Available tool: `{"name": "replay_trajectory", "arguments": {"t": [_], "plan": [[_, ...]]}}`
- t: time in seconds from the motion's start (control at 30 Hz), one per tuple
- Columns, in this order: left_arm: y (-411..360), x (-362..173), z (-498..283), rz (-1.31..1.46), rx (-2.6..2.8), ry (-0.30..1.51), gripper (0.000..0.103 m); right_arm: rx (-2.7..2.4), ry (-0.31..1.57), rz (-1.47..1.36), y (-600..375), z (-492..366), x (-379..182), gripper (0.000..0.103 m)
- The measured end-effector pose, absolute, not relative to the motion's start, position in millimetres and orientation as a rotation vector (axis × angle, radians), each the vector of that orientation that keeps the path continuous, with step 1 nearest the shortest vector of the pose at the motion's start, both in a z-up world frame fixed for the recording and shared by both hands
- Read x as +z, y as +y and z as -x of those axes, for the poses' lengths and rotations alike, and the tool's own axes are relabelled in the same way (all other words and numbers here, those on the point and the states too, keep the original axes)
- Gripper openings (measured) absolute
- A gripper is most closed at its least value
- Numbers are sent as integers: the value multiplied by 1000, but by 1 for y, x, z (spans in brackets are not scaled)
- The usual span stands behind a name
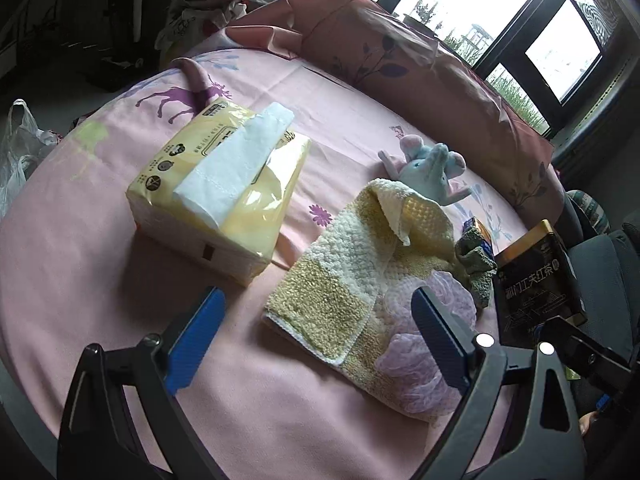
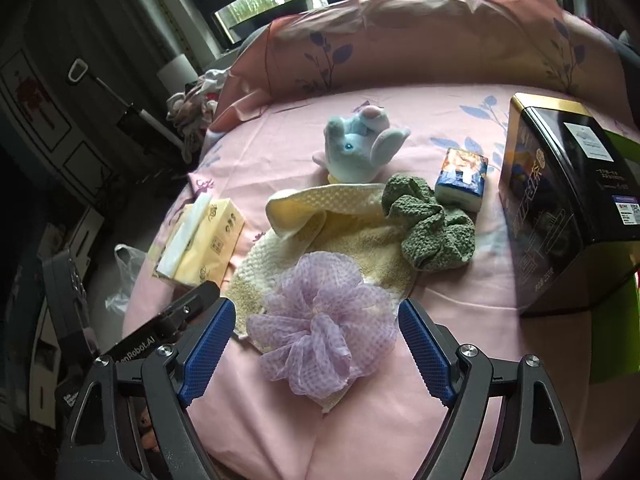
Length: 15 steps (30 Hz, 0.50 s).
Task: Organize soft objects
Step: 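Close the right tool on the purple mesh bath puff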
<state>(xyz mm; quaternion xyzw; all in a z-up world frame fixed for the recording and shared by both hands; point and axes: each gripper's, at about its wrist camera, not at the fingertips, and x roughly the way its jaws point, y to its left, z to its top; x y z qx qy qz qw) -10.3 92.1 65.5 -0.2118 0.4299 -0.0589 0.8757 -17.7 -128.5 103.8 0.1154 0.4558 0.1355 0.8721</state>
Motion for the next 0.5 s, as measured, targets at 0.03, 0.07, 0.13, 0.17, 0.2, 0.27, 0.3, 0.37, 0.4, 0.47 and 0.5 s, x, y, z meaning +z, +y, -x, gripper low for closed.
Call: {"name": "replay_trajectory", "arguments": {"t": [0.03, 0.07, 0.13, 0.17, 0.2, 0.27, 0.3, 0.37, 0.4, 0.47, 0.5], "plan": [[87, 65, 10, 433, -141, 904, 92, 280, 961, -268, -134, 14, 102, 84], [82, 65, 11, 421, -159, 910, 91, 269, 976, -293, -139, 11, 98, 84], [70, 64, 13, 399, -198, 918, 90, 222, 1018, -315, -145, 3, 88, 84], [64, 64, 15, 393, -221, 924, 90, 190, 1032, -321, -147, -1, 83, 84], [57, 62, 15, 385, -249, 935, 89, 169, 1040, -336, -150, -3, 78, 84], [44, 58, 16, 368, -310, 968, 88, 175, 1064, -381, -153, -8, 70, 84], [38, 56, 16, 363, -333, 982, 87, 195, 1080, -406, -153, -10, 66, 84], [28, 51, 17, 364, -371, 1003, 85, 248, 1108, -447, -151, -14, 59, 84], [24, 48, 16, 369, -383, 1016, 80, 282, 1124, -471, -149, -17, 54, 84], [18, 42, 12, 386, -408, 1048, 74, 330, 1152, -549, -148, -22, 43, 84], [16, 39, 10, 404, -422, 1064, 71, 326, 1170, -579, -148, -24, 37, 84]]}}
